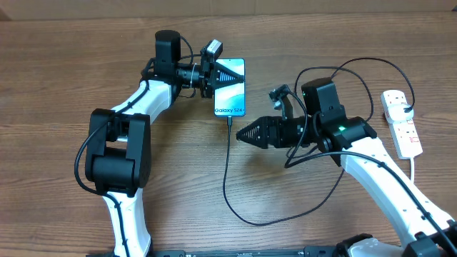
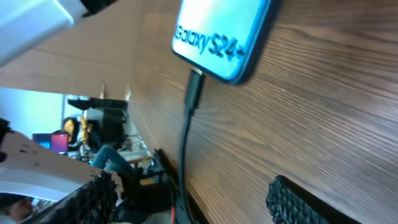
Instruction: Plug charger to phone and switch on socket
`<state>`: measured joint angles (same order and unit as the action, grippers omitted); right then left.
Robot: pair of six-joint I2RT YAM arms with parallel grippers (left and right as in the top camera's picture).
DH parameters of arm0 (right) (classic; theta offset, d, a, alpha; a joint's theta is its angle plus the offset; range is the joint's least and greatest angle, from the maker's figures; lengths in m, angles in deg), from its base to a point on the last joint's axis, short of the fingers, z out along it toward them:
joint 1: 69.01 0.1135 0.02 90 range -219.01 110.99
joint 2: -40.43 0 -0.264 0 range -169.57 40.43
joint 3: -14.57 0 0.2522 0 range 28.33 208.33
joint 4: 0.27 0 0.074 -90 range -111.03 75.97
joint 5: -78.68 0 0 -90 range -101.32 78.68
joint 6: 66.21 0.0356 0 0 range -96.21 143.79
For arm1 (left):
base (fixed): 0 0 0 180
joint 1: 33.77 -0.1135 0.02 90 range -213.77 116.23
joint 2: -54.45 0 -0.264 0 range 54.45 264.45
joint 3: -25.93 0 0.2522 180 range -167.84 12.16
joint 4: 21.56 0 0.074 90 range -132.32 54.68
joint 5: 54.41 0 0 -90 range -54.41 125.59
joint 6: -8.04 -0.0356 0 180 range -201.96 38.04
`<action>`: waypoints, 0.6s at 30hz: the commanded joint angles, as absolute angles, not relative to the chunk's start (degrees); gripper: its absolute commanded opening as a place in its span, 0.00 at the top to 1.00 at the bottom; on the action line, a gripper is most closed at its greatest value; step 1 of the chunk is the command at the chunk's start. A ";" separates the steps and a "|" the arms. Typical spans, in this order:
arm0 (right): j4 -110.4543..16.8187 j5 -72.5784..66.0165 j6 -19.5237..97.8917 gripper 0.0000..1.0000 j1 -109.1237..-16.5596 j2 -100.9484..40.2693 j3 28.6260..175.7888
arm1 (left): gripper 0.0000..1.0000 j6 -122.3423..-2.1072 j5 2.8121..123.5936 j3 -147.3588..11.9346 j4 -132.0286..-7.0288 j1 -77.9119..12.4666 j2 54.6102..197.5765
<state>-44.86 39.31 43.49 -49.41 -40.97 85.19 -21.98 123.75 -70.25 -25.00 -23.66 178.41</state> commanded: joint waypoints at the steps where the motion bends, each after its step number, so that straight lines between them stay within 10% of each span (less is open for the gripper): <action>1: -40.67 42.85 47.90 0.25 -49.13 -43.01 84.80 | 0.96 -23.26 126.19 -70.27 -24.67 -23.01 176.90; 18: -27.86 46.00 56.89 0.62 -49.08 -49.39 84.78 | 0.96 -22.59 126.17 -70.27 -24.71 -22.07 176.90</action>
<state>-29.30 45.36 53.54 -49.41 -49.32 84.89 -22.17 124.12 -70.25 -25.00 -22.48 178.41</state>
